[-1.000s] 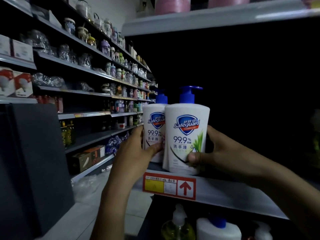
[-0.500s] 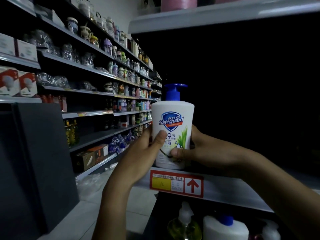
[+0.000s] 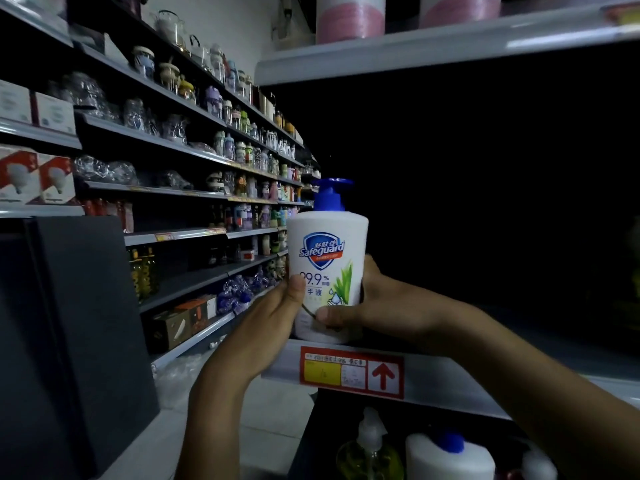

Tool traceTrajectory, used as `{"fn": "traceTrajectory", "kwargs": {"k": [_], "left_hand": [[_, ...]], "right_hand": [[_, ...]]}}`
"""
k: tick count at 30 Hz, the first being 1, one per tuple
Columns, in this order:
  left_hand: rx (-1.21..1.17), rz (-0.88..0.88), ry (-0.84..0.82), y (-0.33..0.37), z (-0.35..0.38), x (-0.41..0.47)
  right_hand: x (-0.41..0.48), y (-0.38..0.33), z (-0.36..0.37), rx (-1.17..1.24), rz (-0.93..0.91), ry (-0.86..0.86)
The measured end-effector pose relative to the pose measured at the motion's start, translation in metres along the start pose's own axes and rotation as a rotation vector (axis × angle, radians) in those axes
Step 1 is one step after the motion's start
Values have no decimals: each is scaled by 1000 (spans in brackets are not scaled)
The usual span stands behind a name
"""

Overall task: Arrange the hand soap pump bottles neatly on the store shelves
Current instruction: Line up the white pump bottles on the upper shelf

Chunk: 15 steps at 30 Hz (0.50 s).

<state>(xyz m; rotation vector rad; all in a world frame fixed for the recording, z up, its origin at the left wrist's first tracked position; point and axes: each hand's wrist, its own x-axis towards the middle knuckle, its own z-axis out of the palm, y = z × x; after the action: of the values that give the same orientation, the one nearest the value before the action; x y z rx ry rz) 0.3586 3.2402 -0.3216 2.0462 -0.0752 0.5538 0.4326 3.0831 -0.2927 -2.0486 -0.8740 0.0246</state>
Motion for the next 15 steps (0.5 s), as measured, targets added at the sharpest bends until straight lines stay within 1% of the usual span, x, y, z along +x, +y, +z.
{"fn": "traceTrajectory", "kwargs": {"k": [4,8,10,12,13,14,15], "left_hand": [[-39,-26,14,-1,0,-3],[-39,8,56,-4,1,-3],[-81,17,52,-5,1,-4],[-69,44,49,-2,8,-5],[-67,64,92,0,12,-3],[-68,80,182,-3,15,0],[-78,115,331,-2,19,1]], "right_hand": [[5,6,7,-76,-2,35],[4,6,7,-73,-2,49],[2,7,7,-58,-2,45],[-3,4,6,-56,5,31],[-6,1,4,-63,15,35],[-13,-3,0,-84,17,49],[-22,-9,-5,-125,14,81]]}}
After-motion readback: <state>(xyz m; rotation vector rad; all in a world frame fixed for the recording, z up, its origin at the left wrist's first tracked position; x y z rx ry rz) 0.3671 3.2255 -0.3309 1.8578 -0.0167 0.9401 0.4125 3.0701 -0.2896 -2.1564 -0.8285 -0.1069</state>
